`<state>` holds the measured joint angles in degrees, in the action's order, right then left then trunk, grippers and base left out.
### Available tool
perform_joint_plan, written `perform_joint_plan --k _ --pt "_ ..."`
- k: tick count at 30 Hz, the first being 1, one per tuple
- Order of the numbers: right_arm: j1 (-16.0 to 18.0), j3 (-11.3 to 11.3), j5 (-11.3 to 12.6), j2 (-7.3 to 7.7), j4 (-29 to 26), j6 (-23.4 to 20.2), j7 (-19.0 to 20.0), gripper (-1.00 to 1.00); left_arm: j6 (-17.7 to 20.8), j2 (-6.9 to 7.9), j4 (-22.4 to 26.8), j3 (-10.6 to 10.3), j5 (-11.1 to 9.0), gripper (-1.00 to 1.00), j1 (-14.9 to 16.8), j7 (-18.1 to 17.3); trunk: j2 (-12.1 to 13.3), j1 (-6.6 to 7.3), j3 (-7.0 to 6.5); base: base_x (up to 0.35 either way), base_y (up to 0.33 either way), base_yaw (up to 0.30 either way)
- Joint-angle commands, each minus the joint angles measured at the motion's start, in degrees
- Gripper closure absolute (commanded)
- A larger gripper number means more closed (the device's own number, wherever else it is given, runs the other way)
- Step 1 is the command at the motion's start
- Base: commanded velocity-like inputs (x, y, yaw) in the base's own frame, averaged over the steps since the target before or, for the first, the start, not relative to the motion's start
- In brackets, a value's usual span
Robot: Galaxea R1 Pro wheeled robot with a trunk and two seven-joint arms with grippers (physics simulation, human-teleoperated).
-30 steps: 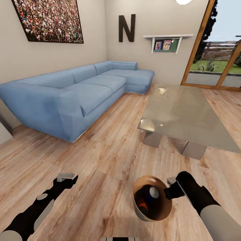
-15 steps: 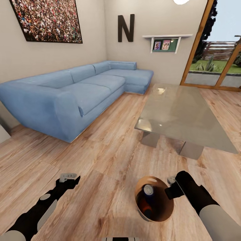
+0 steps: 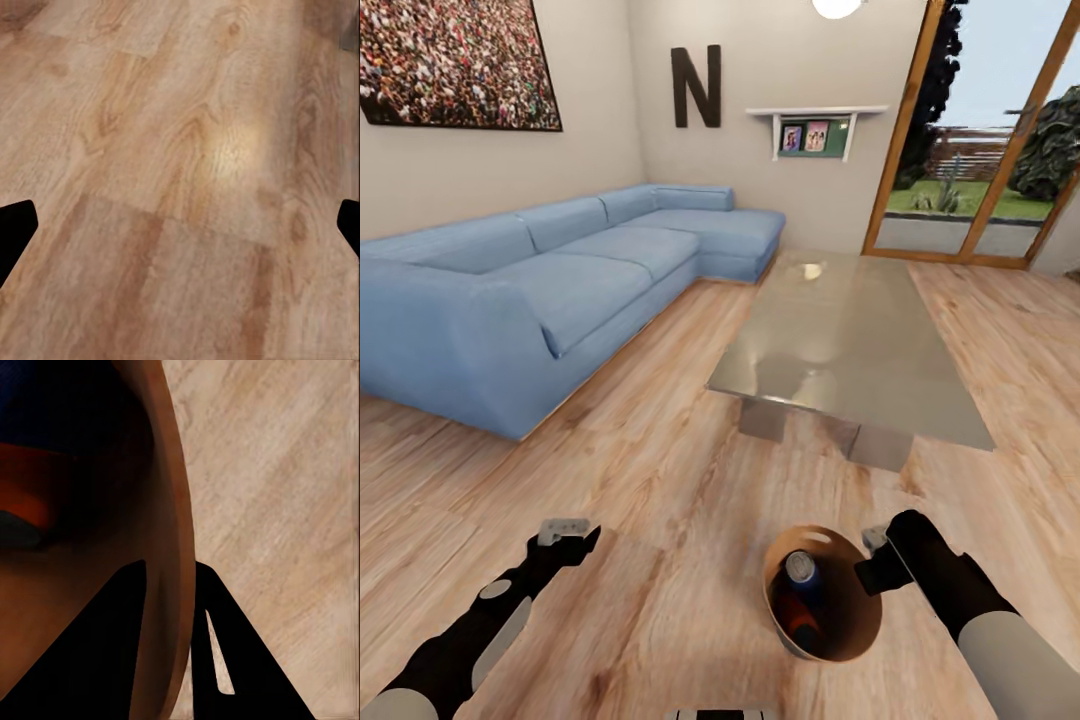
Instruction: Put the three can of soda from the living room inside the tash can in the kitchen.
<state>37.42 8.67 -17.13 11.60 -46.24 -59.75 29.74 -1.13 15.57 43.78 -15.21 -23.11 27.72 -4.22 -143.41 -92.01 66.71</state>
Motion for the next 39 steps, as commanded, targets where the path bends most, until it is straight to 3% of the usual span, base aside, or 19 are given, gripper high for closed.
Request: perform_joint_plan --k 1,39 --pt "0.02 -0.02 1.14 -0.01 0.0 -0.25 0.14 1.0 -0.01 -0.02 0.0 0.0 0.0 -1.0 -0.01 0.0 0.0 0.0 -0.04 0.092 -0.31 -0.23" --pt "0.02 -0.05 1.14 0.2 -0.16 -0.25 0.22 1.0 -0.19 -0.28 -0.01 -0.07 0.44 -1.0 -0.03 0.08 0.0 0.0 -1.5 0.125 -0.311 -0.234"
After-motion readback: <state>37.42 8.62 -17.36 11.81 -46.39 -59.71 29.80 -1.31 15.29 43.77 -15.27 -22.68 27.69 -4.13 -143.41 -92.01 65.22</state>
